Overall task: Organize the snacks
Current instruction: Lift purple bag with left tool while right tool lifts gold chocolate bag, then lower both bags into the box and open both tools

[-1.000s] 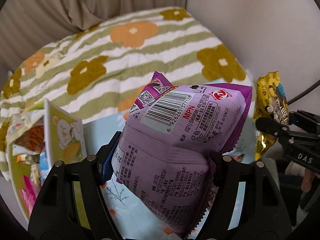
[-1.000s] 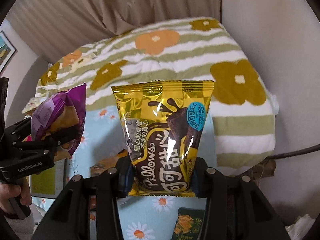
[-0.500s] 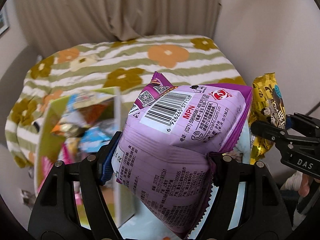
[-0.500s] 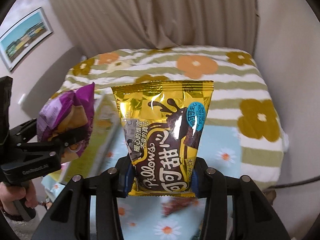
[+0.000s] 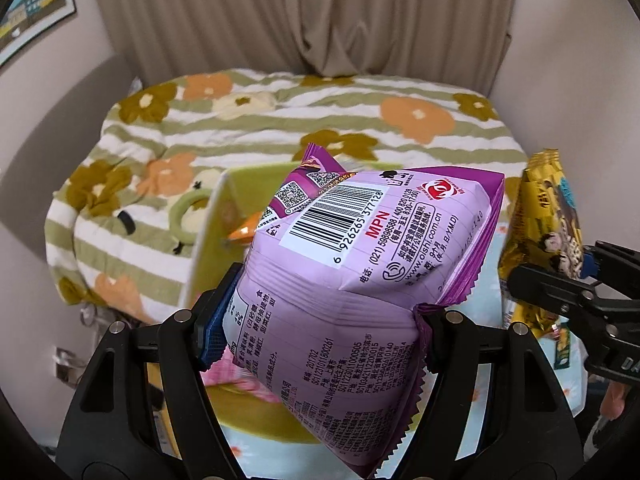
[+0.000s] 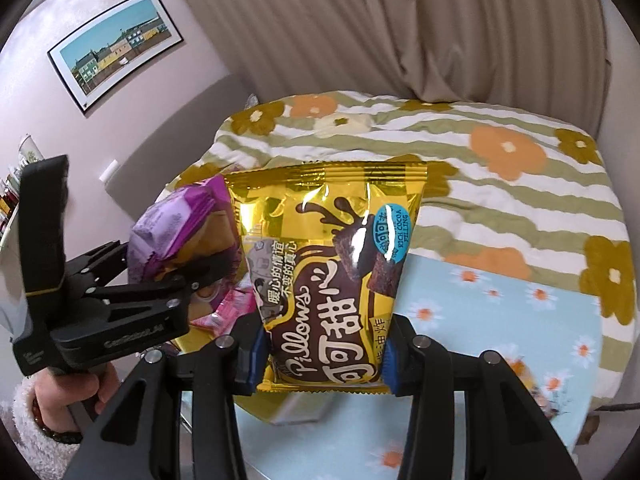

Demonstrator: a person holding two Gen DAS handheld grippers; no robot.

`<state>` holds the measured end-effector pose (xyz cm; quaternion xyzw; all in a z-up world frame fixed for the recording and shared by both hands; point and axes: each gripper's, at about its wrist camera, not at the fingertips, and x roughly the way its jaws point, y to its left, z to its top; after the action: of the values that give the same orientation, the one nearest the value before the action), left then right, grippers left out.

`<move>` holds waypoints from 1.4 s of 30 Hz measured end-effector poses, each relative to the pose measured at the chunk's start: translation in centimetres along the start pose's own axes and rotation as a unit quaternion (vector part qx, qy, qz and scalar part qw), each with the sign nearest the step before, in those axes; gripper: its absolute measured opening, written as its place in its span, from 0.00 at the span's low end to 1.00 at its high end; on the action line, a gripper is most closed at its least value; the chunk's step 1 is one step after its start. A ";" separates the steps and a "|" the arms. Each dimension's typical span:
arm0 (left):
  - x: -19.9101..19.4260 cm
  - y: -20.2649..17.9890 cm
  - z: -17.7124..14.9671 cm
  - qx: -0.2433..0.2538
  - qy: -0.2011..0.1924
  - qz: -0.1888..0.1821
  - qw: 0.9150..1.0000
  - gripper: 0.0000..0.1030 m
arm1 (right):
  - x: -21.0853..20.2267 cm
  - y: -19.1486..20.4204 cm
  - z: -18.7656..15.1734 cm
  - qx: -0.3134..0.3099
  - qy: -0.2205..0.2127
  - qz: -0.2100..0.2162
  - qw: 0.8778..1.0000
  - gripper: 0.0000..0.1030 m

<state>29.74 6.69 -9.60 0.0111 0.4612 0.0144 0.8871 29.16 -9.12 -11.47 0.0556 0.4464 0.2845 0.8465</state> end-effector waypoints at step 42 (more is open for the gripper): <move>3.8 11.5 -6.3 0.000 0.056 -0.055 0.997 0.99 | 7.4 6.5 -5.5 0.087 0.035 -0.079 0.993 0.99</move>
<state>26.60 18.37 -15.99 -0.0146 0.5103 -0.0337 0.8592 25.30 -0.66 -17.87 0.0837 0.5019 0.1791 0.8420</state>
